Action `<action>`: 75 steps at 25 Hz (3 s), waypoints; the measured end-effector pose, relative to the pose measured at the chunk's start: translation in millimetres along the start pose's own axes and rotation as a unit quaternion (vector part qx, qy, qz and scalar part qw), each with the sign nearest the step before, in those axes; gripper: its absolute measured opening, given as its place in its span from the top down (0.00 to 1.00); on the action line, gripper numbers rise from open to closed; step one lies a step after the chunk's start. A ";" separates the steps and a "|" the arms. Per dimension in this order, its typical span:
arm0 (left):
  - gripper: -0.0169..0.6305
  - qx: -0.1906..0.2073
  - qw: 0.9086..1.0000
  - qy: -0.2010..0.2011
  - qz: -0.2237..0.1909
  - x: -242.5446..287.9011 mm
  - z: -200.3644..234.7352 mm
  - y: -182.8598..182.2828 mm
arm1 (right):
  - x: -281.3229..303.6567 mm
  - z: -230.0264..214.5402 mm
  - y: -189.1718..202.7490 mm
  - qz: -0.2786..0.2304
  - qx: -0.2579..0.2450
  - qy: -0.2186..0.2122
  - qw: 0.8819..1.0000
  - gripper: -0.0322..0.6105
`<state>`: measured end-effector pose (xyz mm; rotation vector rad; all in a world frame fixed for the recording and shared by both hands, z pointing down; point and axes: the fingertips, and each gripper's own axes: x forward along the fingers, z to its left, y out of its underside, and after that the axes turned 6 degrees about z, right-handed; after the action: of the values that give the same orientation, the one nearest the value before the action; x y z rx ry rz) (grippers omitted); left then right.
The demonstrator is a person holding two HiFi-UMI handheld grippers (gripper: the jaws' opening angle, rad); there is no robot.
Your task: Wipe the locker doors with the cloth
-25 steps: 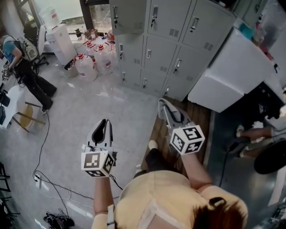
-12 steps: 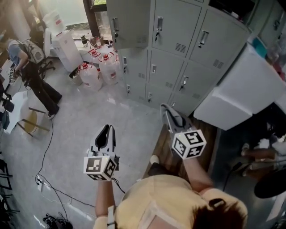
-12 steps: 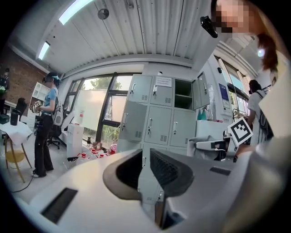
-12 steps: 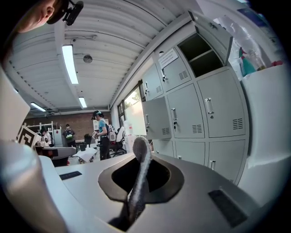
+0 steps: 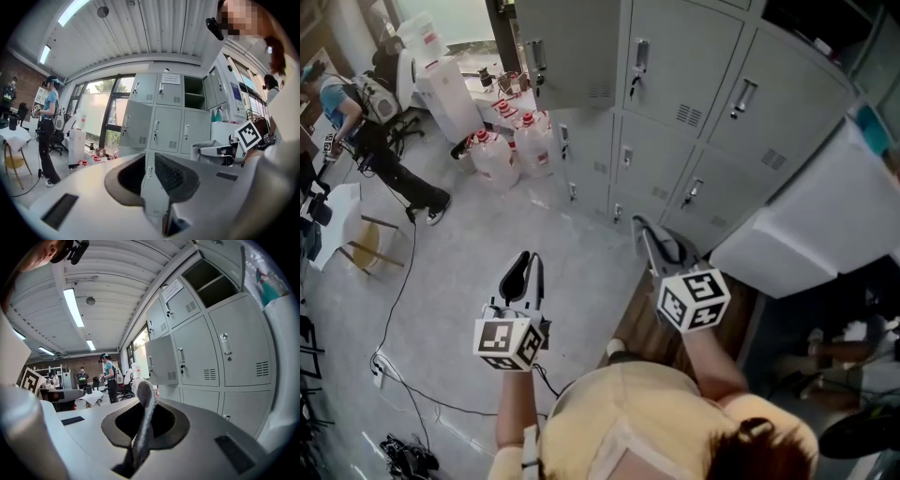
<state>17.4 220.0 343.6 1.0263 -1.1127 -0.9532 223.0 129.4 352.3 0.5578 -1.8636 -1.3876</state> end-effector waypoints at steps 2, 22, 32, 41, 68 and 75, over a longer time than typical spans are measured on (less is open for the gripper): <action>0.91 0.000 1.000 -0.004 -0.001 13.1 -0.6 -4.7 | 9.5 -8.7 -4.3 0.002 -0.001 -0.007 1.000 0.93; 0.76 -0.024 0.998 -0.062 -0.020 80.9 41.9 -22.3 | 84.5 -39.2 -15.5 0.015 0.000 -0.041 0.999 0.93; 0.71 -0.011 0.999 -0.013 -0.051 151.8 74.9 -31.5 | 129.5 -60.6 -11.0 -0.003 -0.011 -0.012 1.000 0.93; 0.71 0.008 0.999 0.035 -0.034 226.9 155.2 -29.2 | 229.1 -65.2 -17.7 -0.018 -0.001 0.017 1.000 0.93; 0.71 0.075 0.984 0.163 -0.002 384.7 241.4 -74.2 | 359.8 -55.0 -132.8 -0.081 -0.028 0.032 0.996 0.93; 0.71 0.081 0.984 0.156 0.003 416.9 241.7 -82.5 | 381.1 -74.4 -158.4 -0.095 -0.034 -0.002 0.995 0.93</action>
<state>-149.6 -236.8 393.4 1.2574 -0.9388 -0.6753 24.8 -239.3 327.5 0.7134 -1.7951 -1.5708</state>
